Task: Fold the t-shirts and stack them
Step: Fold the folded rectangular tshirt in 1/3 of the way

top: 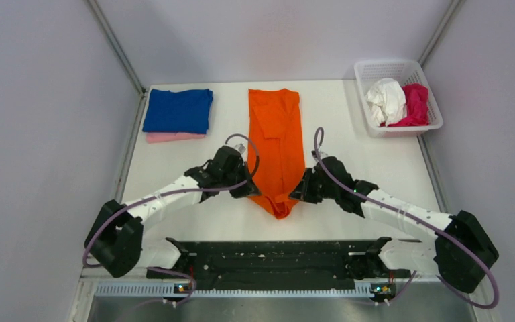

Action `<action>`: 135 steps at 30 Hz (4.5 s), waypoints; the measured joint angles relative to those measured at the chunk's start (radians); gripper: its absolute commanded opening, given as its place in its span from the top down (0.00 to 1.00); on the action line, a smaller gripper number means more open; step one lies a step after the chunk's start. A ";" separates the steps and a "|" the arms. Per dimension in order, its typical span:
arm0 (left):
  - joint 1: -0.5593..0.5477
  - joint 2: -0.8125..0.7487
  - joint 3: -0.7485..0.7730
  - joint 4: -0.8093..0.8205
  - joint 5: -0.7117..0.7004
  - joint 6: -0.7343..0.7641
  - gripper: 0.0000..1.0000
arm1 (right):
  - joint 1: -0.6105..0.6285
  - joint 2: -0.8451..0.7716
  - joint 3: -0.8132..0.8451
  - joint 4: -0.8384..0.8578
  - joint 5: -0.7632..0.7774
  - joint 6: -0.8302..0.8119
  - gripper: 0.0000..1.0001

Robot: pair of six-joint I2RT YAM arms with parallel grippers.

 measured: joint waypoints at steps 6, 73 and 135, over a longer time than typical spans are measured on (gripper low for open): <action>0.177 0.186 0.145 0.003 0.046 0.010 1.00 | -0.141 0.175 0.123 0.046 -0.041 -0.027 1.00; 0.319 0.213 0.029 0.076 0.101 0.090 0.01 | -0.098 0.818 0.660 0.173 0.114 -0.473 0.01; 0.304 0.430 0.207 0.113 0.066 0.072 0.44 | -0.250 0.505 0.316 0.281 0.163 -0.341 0.01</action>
